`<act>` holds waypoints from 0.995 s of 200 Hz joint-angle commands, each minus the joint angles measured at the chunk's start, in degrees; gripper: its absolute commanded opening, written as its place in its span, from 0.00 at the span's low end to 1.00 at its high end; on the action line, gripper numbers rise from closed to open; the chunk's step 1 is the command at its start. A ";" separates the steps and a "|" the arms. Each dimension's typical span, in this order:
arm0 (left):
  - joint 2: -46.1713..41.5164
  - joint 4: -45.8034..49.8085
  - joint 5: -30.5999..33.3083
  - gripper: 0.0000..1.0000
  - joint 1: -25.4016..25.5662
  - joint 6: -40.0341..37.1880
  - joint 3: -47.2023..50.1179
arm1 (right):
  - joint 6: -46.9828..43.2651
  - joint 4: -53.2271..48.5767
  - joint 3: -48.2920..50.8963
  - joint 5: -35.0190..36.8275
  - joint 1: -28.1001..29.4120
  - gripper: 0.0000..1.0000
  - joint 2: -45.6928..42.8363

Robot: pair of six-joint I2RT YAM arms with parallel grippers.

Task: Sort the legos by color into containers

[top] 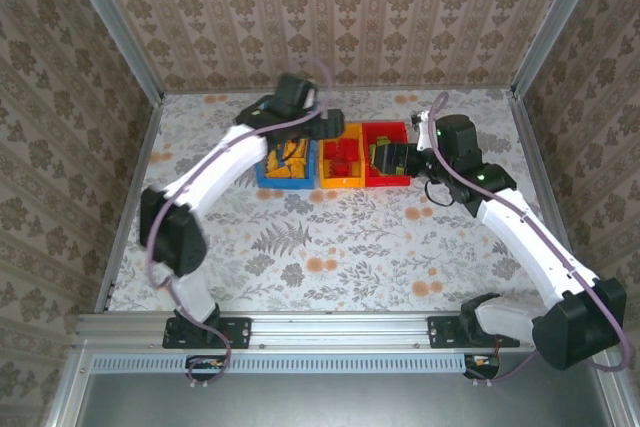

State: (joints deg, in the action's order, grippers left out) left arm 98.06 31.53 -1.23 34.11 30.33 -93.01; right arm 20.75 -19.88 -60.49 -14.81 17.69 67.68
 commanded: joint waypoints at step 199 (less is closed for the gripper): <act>-26.92 -48.34 22.45 1.00 -28.96 -26.93 67.30 | -18.49 51.50 32.76 38.17 -7.41 1.00 11.48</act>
State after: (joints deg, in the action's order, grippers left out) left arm 64.14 -0.45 25.54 6.22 8.67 -23.44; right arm 5.15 16.21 -26.41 27.59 12.01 74.98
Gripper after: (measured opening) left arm 0.992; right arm 0.995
